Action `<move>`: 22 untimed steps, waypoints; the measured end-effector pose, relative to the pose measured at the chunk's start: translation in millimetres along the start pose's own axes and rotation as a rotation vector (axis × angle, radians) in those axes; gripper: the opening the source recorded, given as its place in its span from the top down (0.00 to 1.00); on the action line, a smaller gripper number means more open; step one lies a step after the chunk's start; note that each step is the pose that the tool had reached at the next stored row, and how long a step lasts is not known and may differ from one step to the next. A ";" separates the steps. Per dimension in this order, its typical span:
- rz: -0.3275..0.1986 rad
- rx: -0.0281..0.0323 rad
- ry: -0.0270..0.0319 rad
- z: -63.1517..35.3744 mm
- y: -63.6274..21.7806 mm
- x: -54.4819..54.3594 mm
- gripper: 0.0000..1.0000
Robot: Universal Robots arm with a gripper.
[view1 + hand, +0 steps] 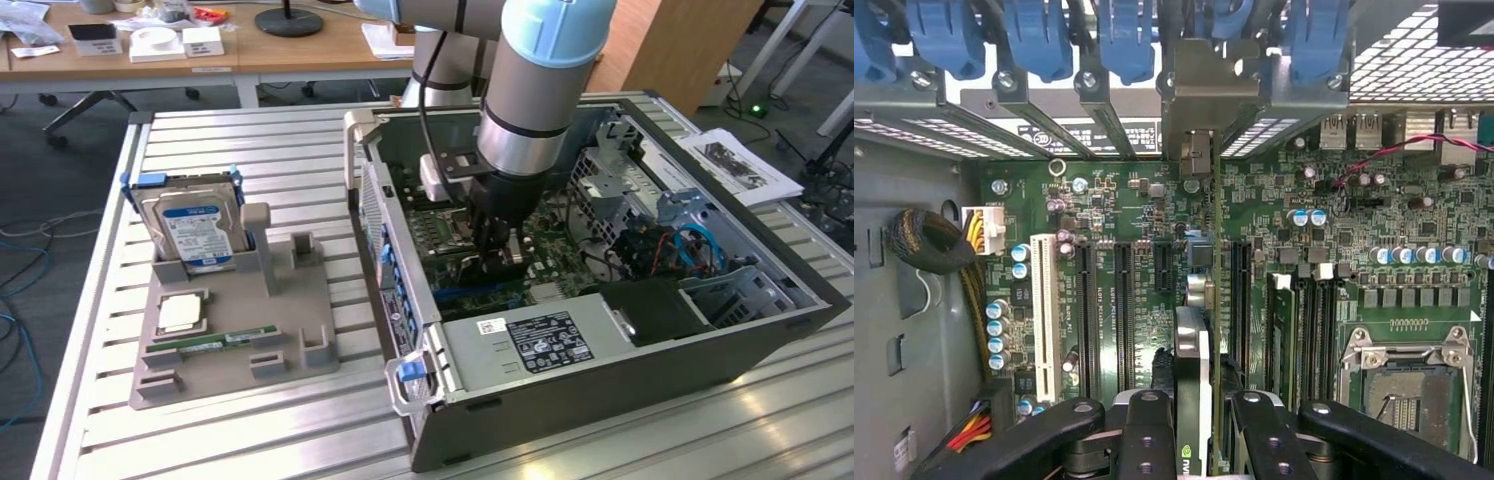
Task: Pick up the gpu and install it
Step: 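Insert the gpu into the slot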
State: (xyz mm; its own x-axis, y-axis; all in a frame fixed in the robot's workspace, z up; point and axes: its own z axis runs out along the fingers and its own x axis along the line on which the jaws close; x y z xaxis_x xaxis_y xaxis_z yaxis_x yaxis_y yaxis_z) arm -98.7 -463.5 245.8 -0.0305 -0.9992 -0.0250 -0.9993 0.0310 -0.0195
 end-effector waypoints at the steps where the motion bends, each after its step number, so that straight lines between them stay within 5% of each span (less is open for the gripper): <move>1: -0.002 0.0000 0.0000 0.0 0.0 0.0 0.73; 22: -0.002 -0.0001 0.0001 4.7 0.1 0.1 0.73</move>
State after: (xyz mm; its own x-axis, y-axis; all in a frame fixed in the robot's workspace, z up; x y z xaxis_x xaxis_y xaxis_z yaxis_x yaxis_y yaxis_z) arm -98.7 -463.6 241.1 -0.0287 -0.9993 -0.0248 -0.9994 0.0292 -0.0195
